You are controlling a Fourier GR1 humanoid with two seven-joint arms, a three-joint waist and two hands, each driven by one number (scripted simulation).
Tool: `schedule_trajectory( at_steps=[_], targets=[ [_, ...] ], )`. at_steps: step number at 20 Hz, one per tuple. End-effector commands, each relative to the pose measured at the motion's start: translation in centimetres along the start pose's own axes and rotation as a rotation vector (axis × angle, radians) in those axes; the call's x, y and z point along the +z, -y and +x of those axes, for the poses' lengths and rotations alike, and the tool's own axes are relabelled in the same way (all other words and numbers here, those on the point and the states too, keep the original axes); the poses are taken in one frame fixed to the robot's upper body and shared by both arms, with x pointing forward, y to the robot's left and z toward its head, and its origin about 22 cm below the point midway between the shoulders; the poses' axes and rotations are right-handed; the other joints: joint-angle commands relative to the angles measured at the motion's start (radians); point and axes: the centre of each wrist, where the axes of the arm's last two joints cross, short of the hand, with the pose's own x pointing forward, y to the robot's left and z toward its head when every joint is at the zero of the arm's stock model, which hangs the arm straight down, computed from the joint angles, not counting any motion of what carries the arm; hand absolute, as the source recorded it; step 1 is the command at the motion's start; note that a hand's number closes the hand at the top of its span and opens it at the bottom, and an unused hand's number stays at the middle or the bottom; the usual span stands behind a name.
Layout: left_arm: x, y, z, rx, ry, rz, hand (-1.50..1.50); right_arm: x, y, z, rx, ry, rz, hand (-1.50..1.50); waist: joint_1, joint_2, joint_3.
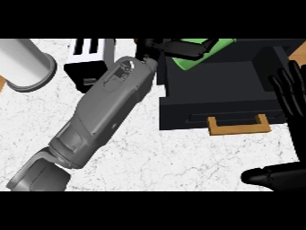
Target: Pick up the cup, place it into the drawer and close the drawer
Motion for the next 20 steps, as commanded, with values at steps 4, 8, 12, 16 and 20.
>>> schedule_trajectory(
  at_steps=[4,8,12,16,20],
  targets=[
    [0.3,0.0,-2.1,-0.081,-0.028,-0.016,1.50,-0.1,0.4,1.1,-0.006,-0.002,0.026,-1.50,-0.032,0.007,0.000],
    [0.3,1.3,-1.3,-0.112,-0.042,-0.035,1.50,-0.1,0.7,0.1,-0.018,0.006,0.020,-1.50,-0.033,0.006,0.001],
    [-0.1,1.8,-1.0,-0.206,-0.068,-0.047,1.50,-1.1,-0.7,0.7,-0.029,0.018,0.058,-1.50,-0.063,0.013,0.001],
    [0.2,1.6,-1.8,-0.289,-0.072,-0.055,-1.50,-0.3,-0.2,-0.7,-0.037,0.015,0.048,-1.50,-0.049,0.012,0.002],
    [0.7,1.9,-2.0,-0.243,-0.062,-0.018,-1.50,-1.1,-0.8,0.9,-0.055,0.042,0.071,-1.50,-0.074,0.017,0.001]
  ],
)
